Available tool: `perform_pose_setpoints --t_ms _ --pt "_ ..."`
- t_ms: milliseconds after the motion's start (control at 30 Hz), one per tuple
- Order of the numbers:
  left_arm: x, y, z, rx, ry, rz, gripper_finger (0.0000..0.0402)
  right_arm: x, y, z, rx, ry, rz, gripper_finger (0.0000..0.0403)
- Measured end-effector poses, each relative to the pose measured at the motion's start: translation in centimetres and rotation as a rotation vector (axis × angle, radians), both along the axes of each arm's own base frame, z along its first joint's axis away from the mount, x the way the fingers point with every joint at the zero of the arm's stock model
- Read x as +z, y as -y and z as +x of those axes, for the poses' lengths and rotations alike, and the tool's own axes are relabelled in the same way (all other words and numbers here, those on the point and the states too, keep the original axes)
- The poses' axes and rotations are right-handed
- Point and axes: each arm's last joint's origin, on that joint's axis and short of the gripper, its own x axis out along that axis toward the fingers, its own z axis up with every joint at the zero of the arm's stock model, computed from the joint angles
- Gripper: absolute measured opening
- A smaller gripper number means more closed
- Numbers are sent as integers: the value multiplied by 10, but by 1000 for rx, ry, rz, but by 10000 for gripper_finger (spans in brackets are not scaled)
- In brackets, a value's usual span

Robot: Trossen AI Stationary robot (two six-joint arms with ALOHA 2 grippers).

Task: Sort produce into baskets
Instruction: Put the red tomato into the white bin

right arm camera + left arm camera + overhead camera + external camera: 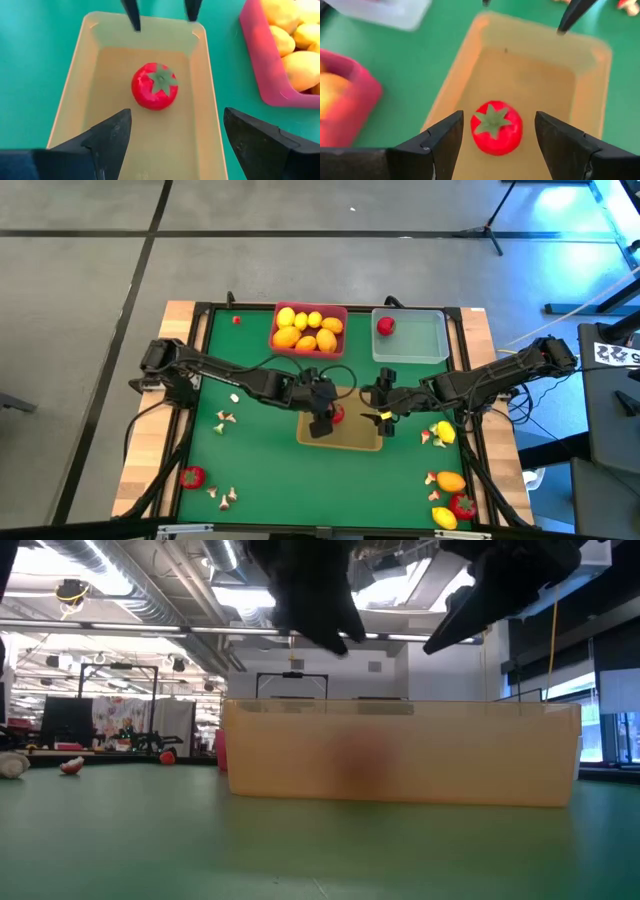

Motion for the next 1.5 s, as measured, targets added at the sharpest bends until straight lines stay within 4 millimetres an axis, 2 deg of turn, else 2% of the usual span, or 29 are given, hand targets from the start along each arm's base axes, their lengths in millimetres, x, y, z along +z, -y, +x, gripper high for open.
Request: perform_pose_setpoints --t_ms 133,267,533,967,1100,1333,1400,1500 --pt "-26 -4 11 -9 -60 -40 240 -1 0 -1 -3 -9 1 312" --pt "-39 -9 16 -11 -90 -101 240 -1 0 -1 -7 -16 3 312" --pt "-37 -10 16 -1 -78 -136 240 -4 1 -4 -21 -55 5 312" --pt "-37 -12 17 -55 -87 -91 240 -4 1 -4 -21 -58 5 312" --pt "-37 -12 17 -23 -81 -114 273 -4 1 -4 -21 -58 5 312" --pt "-37 -12 17 -23 -81 -115 388 -4 1 -4 -21 -58 5 312" --pt "-37 -10 16 -23 -80 -116 395 -4 1 -5 -21 -62 4 312" --pt "-37 -6 16 -1 -75 -141 385 -7 2 -5 -21 -66 2 312"
